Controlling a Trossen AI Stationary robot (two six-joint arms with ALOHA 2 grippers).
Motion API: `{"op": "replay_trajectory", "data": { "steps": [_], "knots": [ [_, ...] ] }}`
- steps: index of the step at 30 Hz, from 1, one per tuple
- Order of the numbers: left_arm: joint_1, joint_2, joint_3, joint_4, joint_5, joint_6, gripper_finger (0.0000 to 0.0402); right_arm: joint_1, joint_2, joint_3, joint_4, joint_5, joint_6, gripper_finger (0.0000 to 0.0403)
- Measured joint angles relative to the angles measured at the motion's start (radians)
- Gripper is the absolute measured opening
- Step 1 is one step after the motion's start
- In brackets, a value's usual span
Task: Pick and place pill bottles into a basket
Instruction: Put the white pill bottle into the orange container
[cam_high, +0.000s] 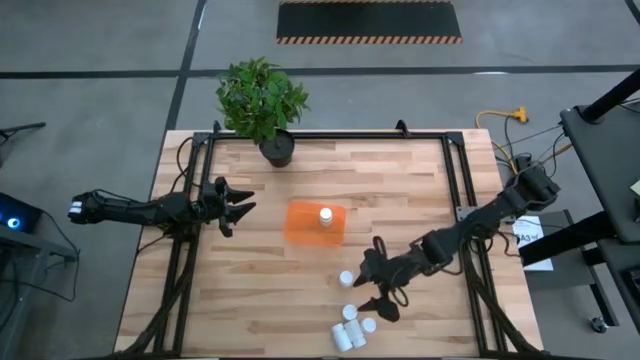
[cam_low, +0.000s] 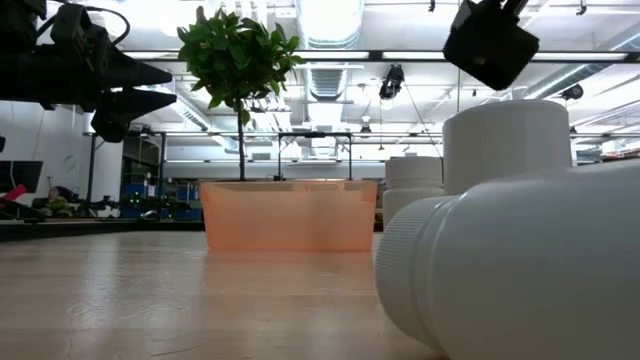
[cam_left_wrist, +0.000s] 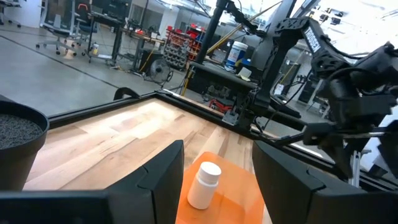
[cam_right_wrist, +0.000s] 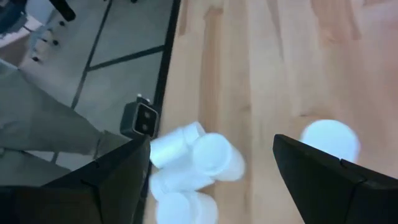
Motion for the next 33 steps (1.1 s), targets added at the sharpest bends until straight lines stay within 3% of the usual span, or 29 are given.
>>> {"op": "replay_trajectory", "data": {
  "steps": [5,20,26,33],
  "knots": [
    [0.000,0.000,0.000,0.000,0.000,0.000,0.0173,0.023,0.054,0.081,-0.012,0.001,0.044,0.0327],
    [0.000,0.000,0.000,0.000,0.000,0.000,0.0173,0.063,0.207,0.413,-0.321,0.048,0.058,0.0327],
    [0.000,0.001,0.000,0.000,0.000,0.000,0.0173,0.092,0.209,0.433,-0.355,0.037,0.054,0.0327],
    [0.000,0.002,0.000,0.000,0.000,0.000,0.0173,0.134,0.208,0.431,-0.443,-0.058,0.108,0.0327]
  ]
}}
